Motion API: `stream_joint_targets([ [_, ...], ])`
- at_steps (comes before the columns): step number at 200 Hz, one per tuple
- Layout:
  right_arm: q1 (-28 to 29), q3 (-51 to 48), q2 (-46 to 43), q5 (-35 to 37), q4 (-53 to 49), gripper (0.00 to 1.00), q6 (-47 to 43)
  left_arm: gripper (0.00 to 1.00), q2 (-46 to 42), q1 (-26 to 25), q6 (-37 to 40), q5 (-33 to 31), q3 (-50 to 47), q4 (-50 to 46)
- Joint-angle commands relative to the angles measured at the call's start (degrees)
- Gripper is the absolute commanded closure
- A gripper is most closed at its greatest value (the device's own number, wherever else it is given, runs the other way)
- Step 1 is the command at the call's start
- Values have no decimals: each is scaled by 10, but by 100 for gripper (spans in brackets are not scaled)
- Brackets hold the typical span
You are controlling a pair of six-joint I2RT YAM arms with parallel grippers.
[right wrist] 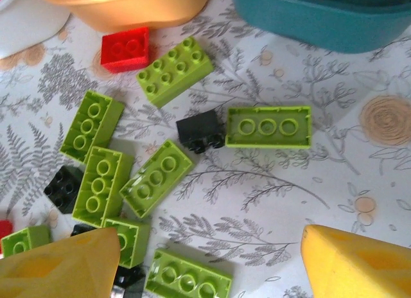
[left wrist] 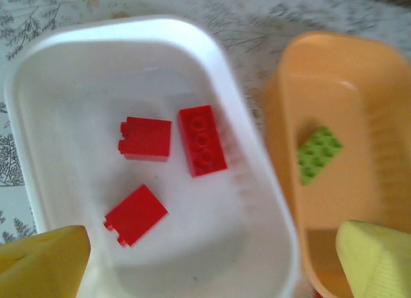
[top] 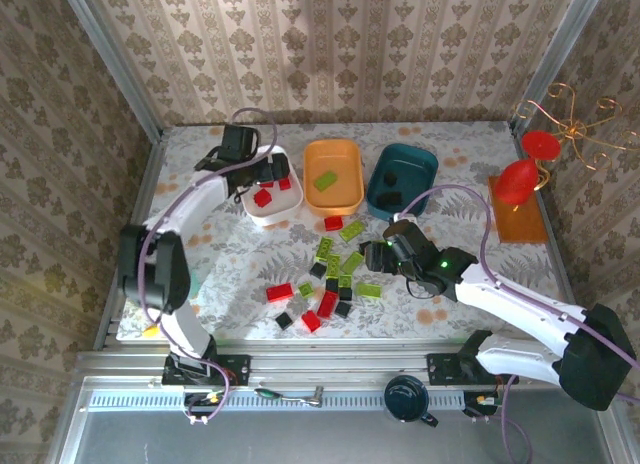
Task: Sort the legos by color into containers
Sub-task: Pick up the lego from the center of the table.
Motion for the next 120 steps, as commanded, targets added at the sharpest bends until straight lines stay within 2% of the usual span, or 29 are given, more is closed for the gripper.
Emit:
stream_joint_targets([
  [1, 8, -12, 19, -46, -3, 24, -17, 0, -87, -27, -24, 33, -86, 66],
  [28, 22, -7, 59, -54, 0, 25, -22, 0, -188, -68, -52, 27, -219, 123],
  [52, 38, 3, 95, -46, 12, 25, -13, 0, -261, -124, -76, 12, -315, 153],
  [99, 46, 30, 145, 49, 50, 26, 30, 0, -352, -187, -102, -33, -422, 149],
  [120, 32, 71, 192, 74, 51, 27, 12, 0, -382, -202, -109, -45, -447, 144],
])
